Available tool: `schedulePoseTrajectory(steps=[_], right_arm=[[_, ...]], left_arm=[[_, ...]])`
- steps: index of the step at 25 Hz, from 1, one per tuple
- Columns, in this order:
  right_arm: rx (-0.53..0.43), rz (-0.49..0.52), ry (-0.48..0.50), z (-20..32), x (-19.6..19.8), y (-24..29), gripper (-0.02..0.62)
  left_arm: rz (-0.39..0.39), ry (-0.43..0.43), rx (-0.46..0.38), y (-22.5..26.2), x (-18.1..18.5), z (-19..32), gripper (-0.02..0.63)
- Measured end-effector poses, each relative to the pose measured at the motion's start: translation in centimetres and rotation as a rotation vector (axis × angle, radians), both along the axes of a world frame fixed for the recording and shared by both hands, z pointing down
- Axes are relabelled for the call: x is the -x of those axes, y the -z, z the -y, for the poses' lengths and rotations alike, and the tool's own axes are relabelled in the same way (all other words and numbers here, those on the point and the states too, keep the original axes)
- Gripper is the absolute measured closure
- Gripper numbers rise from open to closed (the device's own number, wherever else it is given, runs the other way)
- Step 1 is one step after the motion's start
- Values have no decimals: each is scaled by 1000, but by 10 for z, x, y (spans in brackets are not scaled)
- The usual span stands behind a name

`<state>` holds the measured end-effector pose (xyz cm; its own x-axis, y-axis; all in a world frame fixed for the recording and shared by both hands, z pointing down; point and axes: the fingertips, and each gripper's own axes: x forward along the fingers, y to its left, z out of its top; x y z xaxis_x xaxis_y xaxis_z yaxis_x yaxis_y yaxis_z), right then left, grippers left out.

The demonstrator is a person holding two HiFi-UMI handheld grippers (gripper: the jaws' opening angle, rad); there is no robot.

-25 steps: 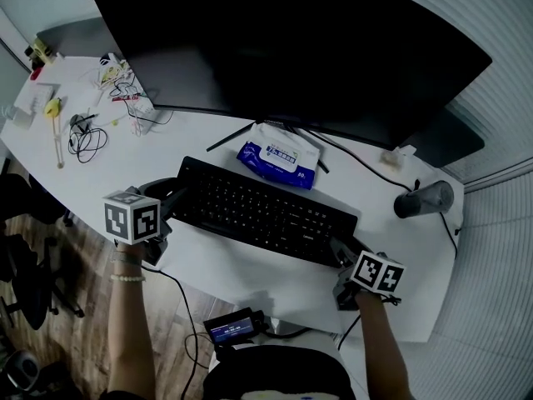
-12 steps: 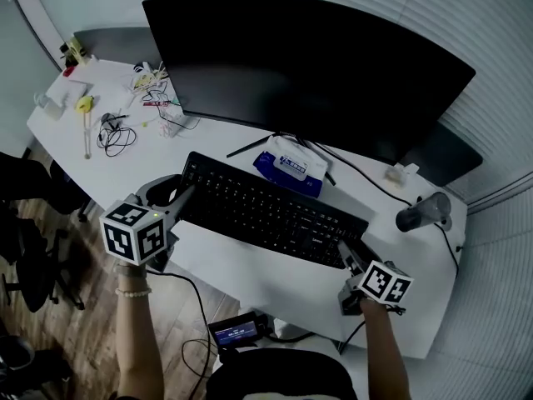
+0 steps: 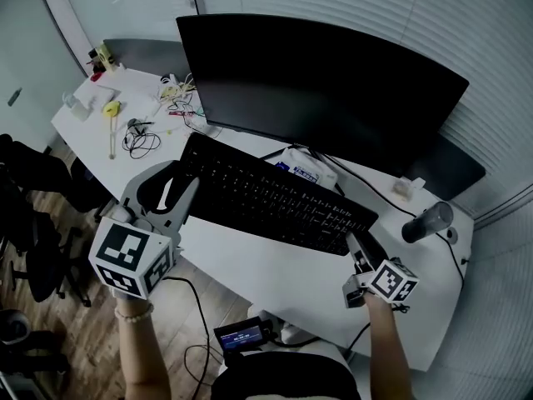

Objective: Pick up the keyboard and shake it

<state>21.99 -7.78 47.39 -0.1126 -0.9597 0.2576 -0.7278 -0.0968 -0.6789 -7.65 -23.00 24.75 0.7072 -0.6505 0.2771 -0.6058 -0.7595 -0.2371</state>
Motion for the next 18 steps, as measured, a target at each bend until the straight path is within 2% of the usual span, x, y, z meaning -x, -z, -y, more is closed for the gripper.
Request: schedulePoseTrajectory(steps=[5,9,13,18], right_arm=[[-112,9,17,16,0,11,316],[-192,21,35,26,2,25,316],[-258,37,54,36,2,37,316],[-293,45,73,40,5,51,316]], left_arm=[[15,21,-143,38,-2,-23,440],[6,33,-224,62,-1,-38,440],[1,48,-285,81,-1,-52,440],[-13,63,-331,96,3,-65,440]])
